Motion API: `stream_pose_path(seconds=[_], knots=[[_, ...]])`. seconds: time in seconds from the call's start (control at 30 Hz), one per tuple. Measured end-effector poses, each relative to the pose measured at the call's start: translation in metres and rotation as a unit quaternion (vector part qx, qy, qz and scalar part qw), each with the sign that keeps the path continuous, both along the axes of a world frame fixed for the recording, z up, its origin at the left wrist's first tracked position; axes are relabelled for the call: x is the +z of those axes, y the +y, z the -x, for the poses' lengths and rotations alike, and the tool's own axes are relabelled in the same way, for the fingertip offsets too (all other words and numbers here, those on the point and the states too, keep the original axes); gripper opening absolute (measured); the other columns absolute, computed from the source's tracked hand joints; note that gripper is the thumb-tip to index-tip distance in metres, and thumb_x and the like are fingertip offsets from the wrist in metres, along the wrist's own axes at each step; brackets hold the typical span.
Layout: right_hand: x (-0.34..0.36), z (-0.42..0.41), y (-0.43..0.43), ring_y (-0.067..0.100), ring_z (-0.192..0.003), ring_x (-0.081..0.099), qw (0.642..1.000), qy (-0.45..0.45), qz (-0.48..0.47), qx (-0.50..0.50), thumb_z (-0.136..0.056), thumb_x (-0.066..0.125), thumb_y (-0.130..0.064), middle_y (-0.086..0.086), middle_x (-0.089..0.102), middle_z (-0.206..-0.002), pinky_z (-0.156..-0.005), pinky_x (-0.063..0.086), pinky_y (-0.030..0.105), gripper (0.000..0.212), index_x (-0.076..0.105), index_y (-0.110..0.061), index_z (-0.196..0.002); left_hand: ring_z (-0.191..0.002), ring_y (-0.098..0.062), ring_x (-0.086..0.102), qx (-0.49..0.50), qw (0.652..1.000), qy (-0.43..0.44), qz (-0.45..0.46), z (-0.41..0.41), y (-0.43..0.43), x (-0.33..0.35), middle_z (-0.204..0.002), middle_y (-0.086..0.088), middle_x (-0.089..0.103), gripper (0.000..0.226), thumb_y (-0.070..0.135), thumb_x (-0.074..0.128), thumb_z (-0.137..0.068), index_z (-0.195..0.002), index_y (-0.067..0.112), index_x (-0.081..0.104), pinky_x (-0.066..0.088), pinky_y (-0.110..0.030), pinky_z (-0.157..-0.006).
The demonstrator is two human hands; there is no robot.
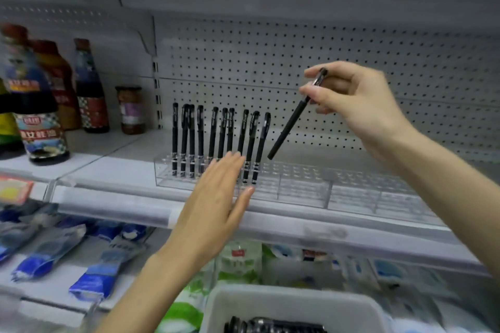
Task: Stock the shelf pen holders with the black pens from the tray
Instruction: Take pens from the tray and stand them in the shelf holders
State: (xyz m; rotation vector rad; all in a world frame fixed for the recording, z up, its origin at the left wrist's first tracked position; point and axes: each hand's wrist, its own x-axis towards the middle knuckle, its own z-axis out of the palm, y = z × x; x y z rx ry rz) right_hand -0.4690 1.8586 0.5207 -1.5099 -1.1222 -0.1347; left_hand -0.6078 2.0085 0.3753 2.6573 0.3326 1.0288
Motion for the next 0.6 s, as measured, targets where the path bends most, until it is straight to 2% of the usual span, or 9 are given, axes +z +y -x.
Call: stream_pose_path(seconds=[0.07,0.2,0.3,0.4,0.5,0.6], knots=[[-0.001,-0.011,0.010,0.010,-0.091,0.069,1.000,0.008,0.000,-0.011,-0.087,0.067,-0.009,0.002,0.071,-0.098,-0.075,0.056,0.021,0.021,0.064,-0.017,-0.106,-0.134,0.015,-0.006,0.007,1.000,0.012,0.002,-0.004,0.000,-0.001,-0.151,0.021,0.006,0.067,0.065,0.006,-0.085,-0.145,0.036,0.008,-0.014,-0.005,-0.106],[-0.009,-0.025,0.026,0.017,-0.092,0.069,0.999,0.046,-0.004,-0.015,-0.087,0.064,-0.002,0.011,0.070,-0.099,-0.080,0.057,0.025,0.022,0.063,-0.011,-0.107,-0.129,0.017,-0.011,0.025,0.999,0.028,-0.007,-0.009,0.002,-0.002,-0.146,0.026,0.002,0.072,0.069,-0.003,-0.079,-0.145,0.039,0.003,-0.018,-0.003,-0.100],[-0.015,-0.031,0.035,0.022,-0.093,0.069,0.997,0.078,-0.006,-0.010,-0.087,0.064,-0.001,0.018,0.069,-0.100,-0.081,0.057,0.024,0.023,0.062,-0.006,-0.109,-0.126,0.018,-0.001,0.024,0.999,0.026,-0.016,-0.009,0.006,-0.002,-0.147,0.026,0.018,0.077,0.068,-0.002,-0.081,-0.149,0.036,0.014,-0.011,-0.004,-0.102],[-0.019,-0.035,0.042,0.021,-0.088,0.068,0.996,0.086,0.014,-0.007,-0.086,0.064,0.001,0.017,0.068,-0.099,-0.077,0.057,0.019,0.024,0.062,-0.003,-0.110,-0.119,0.020,0.004,0.018,1.000,0.011,-0.018,-0.010,0.008,0.000,-0.145,0.017,0.038,0.073,0.065,0.006,-0.087,-0.147,0.030,0.031,0.001,-0.015,-0.109],[-0.019,-0.038,0.047,0.019,-0.081,0.066,0.995,0.088,0.038,0.003,-0.085,0.064,0.004,0.020,0.068,-0.098,-0.071,0.056,0.016,0.027,0.062,0.001,-0.112,-0.118,0.021,0.004,0.014,1.000,0.008,-0.011,-0.010,0.009,0.002,-0.139,0.023,0.036,0.076,0.068,0.004,-0.085,-0.146,0.033,0.031,0.000,-0.013,-0.111],[-0.019,-0.041,0.051,0.020,-0.078,0.066,0.994,0.064,0.083,-0.002,-0.084,0.067,0.001,0.020,0.069,-0.096,-0.069,0.054,0.011,0.032,0.061,-0.001,-0.115,-0.122,0.016,0.015,0.002,1.000,0.011,0.000,-0.011,0.012,0.002,-0.141,0.021,0.038,0.075,0.069,0.004,-0.085,-0.145,0.034,0.031,0.008,-0.012,-0.112]])
